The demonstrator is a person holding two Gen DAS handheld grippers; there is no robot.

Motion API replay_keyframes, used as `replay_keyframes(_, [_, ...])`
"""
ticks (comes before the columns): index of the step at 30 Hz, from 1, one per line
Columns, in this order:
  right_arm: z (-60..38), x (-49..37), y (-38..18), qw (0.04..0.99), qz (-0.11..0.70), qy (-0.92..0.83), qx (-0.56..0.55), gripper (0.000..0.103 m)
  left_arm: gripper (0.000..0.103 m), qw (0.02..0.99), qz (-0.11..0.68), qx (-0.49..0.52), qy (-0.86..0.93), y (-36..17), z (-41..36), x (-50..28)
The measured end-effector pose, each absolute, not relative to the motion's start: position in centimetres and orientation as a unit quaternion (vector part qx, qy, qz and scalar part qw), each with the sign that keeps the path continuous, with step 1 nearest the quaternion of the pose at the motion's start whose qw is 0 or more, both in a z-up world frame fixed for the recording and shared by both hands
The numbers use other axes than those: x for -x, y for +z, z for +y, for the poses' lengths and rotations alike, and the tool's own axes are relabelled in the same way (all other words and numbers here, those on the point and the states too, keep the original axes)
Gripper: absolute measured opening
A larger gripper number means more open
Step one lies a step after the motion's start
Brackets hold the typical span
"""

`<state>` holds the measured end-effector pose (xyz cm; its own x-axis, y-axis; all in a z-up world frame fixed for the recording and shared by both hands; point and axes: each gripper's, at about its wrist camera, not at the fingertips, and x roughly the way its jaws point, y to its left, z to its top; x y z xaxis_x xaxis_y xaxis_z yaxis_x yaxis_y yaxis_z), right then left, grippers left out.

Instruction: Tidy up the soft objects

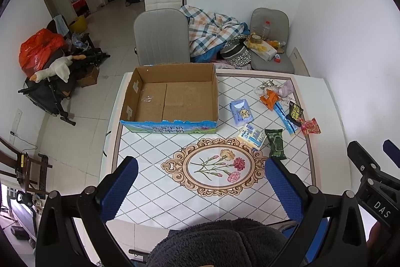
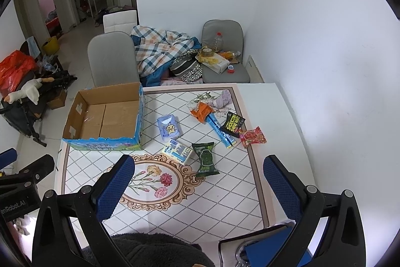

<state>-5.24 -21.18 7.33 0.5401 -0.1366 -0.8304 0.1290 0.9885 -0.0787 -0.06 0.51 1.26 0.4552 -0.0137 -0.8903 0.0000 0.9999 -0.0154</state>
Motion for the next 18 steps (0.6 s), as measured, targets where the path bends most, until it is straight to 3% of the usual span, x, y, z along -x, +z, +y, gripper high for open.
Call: replay_keyframes(18, [-20.67,4.78,7.46,0.881,0.468,-0.070,0.011,0.103,0.103,0.859,0.512,0.005,0.003,1.53,0.60,-0.22])
